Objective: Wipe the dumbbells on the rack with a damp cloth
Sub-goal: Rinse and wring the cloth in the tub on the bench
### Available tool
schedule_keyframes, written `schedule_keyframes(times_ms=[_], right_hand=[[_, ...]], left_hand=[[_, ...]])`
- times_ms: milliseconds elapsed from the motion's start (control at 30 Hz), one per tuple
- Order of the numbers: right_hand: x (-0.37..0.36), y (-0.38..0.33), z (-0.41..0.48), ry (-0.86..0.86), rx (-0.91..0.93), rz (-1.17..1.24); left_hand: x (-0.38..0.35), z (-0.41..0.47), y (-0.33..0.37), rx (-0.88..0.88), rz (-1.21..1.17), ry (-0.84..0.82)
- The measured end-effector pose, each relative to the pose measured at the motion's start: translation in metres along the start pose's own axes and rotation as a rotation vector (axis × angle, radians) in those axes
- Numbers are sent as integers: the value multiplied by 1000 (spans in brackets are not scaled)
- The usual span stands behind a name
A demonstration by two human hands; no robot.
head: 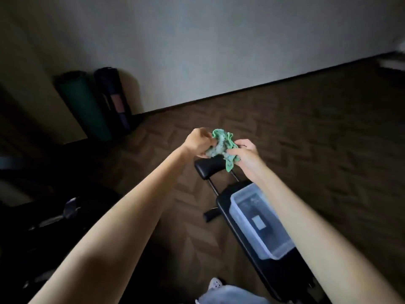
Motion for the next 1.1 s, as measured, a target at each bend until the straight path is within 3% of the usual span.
schedule_keyframes(times_ms=[133,167,333,433,633,800,900,1000,1100], right_hand=[[95,14,20,154,-14,-30],[138,24,24,258,-40,-18],[191,60,27,361,-107,-84],[227,99,35,516,-181,-98],[268,183,67,641,-387,-178],[287,258,97,694,-424,-278],[291,299,120,673,-422,-417],[292,336,141,623,-416,-488],[293,365,155,552,-403,-556]], left_hand=[[-94,46,14,-10,171,-184],[-143,59,20,-6,290,-314],[-194,79,9,-72,569,-380],[-230,103,-24,-55,627,-438],[-289,148,-105,-68,945,-562],[-333,183,-179,-9,965,-567],[-368,193,-209,-55,837,-577],[-406,196,-235,-111,709,-715],[-435,199,-263,-177,789,-908]])
Point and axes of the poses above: each hand's wrist, its own z-axis towards the middle knuckle, its own x-axis out of the back of the hand, y = z × x, the point moved 4 cm from there along z, towards the middle knuckle, and after that the axes turned 1 degree about -x, right-handed, at the moved point
